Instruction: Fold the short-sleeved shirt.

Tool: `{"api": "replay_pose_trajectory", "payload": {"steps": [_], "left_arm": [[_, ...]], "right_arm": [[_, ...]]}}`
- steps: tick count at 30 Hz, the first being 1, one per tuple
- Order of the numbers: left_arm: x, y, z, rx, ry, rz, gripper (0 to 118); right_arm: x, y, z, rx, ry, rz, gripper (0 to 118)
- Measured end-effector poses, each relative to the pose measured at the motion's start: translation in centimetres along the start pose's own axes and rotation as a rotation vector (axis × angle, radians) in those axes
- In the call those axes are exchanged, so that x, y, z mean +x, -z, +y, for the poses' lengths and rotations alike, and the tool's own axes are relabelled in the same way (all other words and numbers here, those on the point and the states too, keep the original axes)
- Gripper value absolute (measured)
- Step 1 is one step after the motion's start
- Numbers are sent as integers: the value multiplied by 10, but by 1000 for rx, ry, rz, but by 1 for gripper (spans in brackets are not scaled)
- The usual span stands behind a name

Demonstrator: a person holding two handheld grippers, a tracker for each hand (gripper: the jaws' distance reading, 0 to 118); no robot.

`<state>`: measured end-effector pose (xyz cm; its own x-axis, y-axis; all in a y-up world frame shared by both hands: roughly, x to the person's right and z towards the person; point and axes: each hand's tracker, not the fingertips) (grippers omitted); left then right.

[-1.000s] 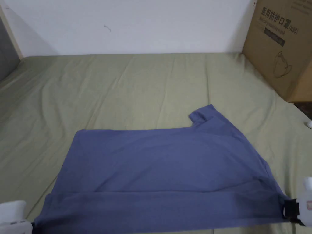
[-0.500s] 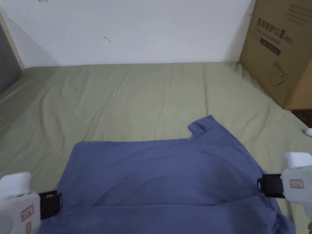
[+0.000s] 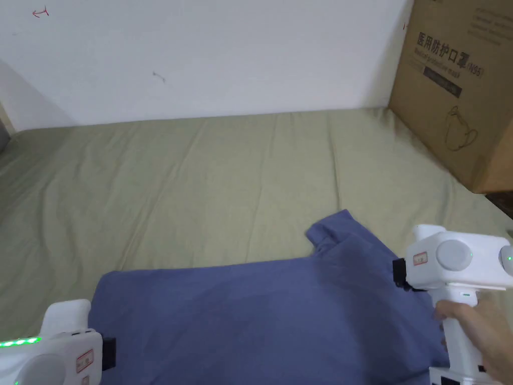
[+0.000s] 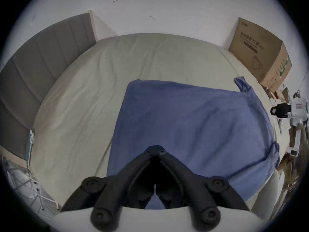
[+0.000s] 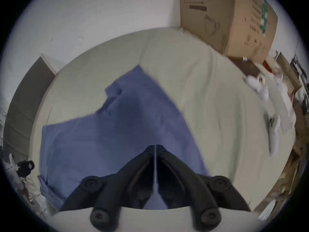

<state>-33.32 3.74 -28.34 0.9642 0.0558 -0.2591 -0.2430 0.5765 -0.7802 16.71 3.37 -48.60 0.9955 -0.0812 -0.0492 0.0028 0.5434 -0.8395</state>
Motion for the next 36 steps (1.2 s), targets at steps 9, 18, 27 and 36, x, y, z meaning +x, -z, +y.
{"api": "replay_pose_trajectory", "payload": {"steps": [9,18,27,36], "left_arm": [[-5,27,22,-23,-1,22,0],[-12,41,18,-77,1,50,0],[-32,45,50,-43,-34,54,0],[-30,110,144,-66,-84,29,108]], "right_arm": [[18,80,50,-174,-59,-28,102],[11,81,47,-155,-138,9,3],[2,68,49,-125,-122,13,3],[8,71,49,-127,-107,15,3]]}}
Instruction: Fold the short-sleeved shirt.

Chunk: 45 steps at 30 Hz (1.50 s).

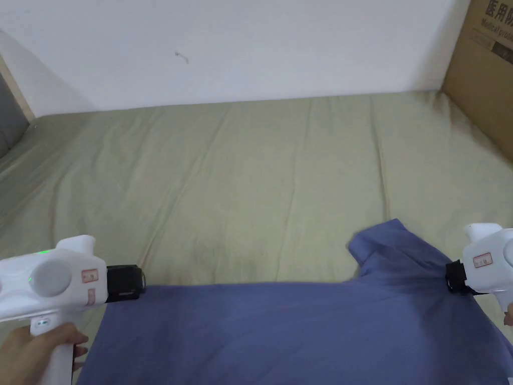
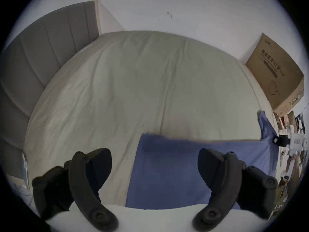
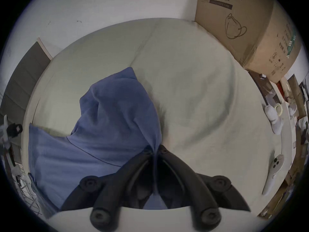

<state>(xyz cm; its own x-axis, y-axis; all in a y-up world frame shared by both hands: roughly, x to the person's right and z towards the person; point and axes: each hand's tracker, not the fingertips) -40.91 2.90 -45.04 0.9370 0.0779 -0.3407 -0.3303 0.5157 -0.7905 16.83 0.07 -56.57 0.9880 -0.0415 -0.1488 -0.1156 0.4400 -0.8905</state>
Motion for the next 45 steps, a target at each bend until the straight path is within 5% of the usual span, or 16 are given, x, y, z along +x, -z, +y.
{"api": "replay_pose_trajectory", "payload": {"steps": [3,4,6,8,16,19,28,34,40,42,45], "left_arm": [[11,23,3,-35,6,18,100],[13,31,4,-57,11,15,78],[4,64,3,-148,26,43,9],[4,70,-6,-142,25,41,3],[4,-24,10,-20,88,23,2],[2,-75,-10,44,112,9,3],[-47,-189,-124,119,98,-56,3],[-66,-179,-213,11,92,-24,3],[-76,-145,-266,-89,65,-10,5],[-84,-136,-270,-109,53,-12,18],[-87,-143,-267,-108,41,45,86]], "right_arm": [[1,3,-1,-5,11,3,3],[1,3,-2,-3,16,4,3],[1,5,-3,-5,23,2,3],[-1,4,-4,-7,32,10,3],[0,-60,-8,86,70,43,3],[-2,-100,-21,130,16,5,3],[11,-191,-143,167,23,47,3],[13,-179,-243,36,4,43,3],[24,-135,-290,-47,70,29,3],[24,-138,-292,-26,116,36,9],[21,-148,-288,1,71,20,81]]}}
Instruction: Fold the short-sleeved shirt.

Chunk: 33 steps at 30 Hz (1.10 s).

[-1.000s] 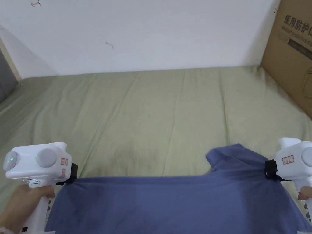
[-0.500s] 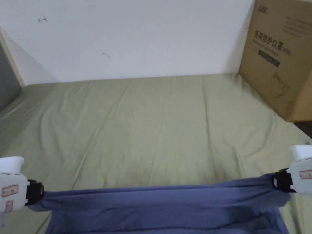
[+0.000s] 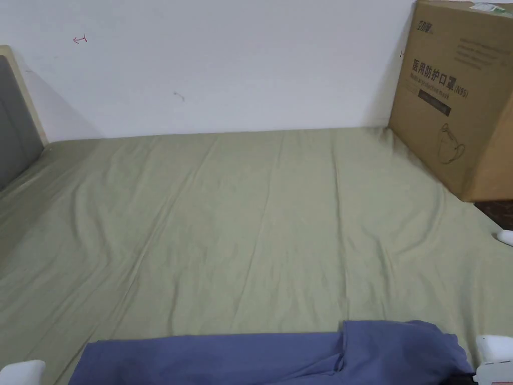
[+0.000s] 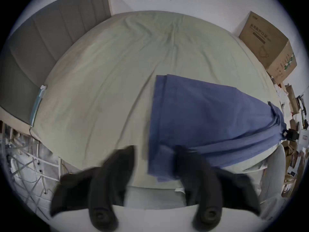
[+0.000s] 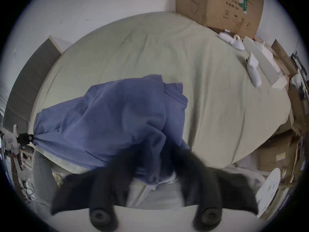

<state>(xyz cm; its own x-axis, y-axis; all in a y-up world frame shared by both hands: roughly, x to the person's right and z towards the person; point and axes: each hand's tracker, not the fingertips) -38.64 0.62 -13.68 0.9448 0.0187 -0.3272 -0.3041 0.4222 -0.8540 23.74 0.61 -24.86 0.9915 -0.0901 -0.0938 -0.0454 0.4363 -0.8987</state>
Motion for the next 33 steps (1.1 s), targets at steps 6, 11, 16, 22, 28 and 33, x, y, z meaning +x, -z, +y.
{"api": "replay_pose_trajectory", "payload": {"steps": [6,11,16,22,28,33], "left_arm": [[-9,-44,15,126,-81,-88,109],[4,-53,23,171,-74,-149,4],[15,-45,12,155,-52,-148,0],[-14,-44,8,175,-220,-209,33],[-41,-25,0,149,-333,-345,116],[-47,22,-5,41,-449,-483,116]], "right_arm": [[-36,-45,18,130,-116,-91,93],[-90,-40,33,242,-95,-9,0],[-146,-13,35,218,-49,74,0],[-192,2,23,183,-66,118,0],[-222,12,12,133,-104,161,0],[-230,15,9,99,-125,177,0]]}}
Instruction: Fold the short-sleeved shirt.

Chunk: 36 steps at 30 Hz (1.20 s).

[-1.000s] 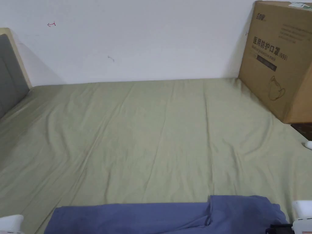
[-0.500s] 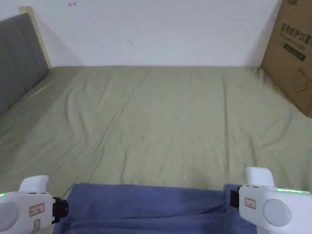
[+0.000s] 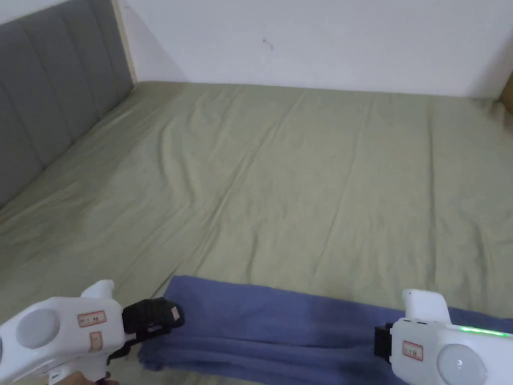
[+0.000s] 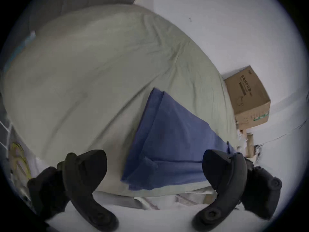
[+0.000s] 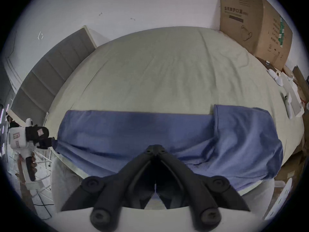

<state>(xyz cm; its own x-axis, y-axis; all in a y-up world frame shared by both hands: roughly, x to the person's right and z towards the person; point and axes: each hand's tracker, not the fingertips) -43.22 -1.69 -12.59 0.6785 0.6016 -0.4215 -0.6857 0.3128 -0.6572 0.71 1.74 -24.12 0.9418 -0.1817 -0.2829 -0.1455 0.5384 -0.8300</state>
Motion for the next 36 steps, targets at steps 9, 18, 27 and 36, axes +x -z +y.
{"api": "replay_pose_trajectory", "payload": {"steps": [9,18,27,36], "left_arm": [[-10,12,-5,32,-209,-144,104],[5,19,2,-11,-161,10,6],[157,-14,5,57,364,-44,6],[276,81,-88,-150,772,-145,8]], "right_arm": [[7,4,-2,-37,29,-15,0],[19,3,-2,-53,50,-6,0],[53,-22,4,25,112,-39,0],[98,-39,-12,43,195,-82,0]]}}
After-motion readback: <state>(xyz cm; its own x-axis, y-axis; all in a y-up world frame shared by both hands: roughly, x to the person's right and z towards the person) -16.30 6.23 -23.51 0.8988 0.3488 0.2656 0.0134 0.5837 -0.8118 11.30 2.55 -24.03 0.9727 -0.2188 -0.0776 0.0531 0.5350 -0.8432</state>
